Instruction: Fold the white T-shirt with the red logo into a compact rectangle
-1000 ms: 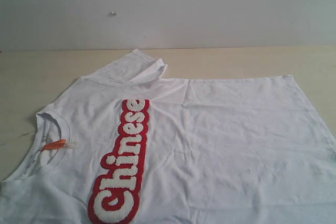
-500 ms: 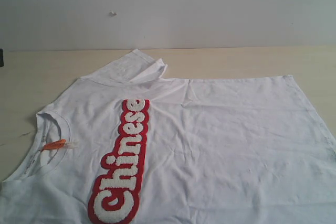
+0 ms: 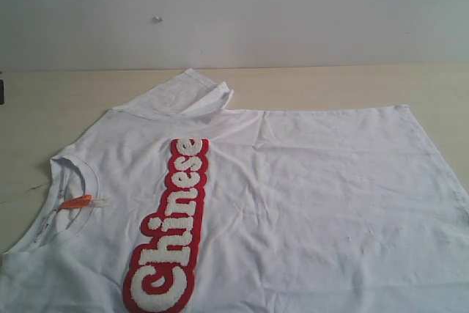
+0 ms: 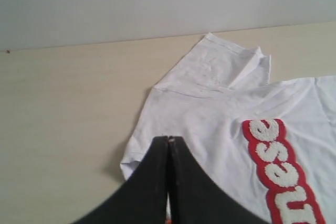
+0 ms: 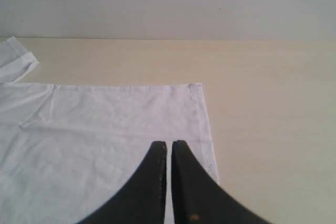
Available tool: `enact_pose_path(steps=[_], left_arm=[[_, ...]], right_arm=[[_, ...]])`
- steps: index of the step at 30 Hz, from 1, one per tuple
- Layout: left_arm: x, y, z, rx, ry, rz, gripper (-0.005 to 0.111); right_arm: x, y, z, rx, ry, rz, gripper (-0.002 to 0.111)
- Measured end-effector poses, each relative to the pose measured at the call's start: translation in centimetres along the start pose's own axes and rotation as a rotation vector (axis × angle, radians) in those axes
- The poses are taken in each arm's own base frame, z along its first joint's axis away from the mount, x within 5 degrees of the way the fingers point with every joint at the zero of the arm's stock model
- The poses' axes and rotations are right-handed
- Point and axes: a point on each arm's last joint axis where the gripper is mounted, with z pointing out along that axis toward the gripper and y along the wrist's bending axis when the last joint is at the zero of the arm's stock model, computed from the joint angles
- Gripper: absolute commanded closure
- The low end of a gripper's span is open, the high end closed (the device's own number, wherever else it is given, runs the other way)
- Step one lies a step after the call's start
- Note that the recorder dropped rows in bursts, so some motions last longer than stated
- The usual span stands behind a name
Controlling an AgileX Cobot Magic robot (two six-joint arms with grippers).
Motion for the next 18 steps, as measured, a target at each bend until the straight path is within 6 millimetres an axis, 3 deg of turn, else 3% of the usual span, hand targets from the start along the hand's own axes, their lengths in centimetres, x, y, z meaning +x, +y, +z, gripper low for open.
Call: enact_pose_path(steps=[7, 12, 14, 18], left_arm=[[0.6, -0.4, 0.0, 0.035, 0.067, -0.23, 0.107], [1.8, -0.7, -0.2, 0.037, 0.217, -0.387, 0.107], [2.1, -0.8, -0.3, 0.041, 0.252, -0.351, 0.107], [2.4, -1.7, -0.3, 0.174, 0.284, -0.119, 0.107]], right_arm=[[0.0, 0.0, 0.0, -0.001, 0.002, 0.003, 0.103], [0.0, 0.0, 0.0, -0.001, 0.002, 0.003, 0.103], [0.0, 0.0, 0.0, -0.001, 0.002, 0.003, 0.103], [0.0, 0.0, 0.0, -0.001, 0.002, 0.003, 0.103]])
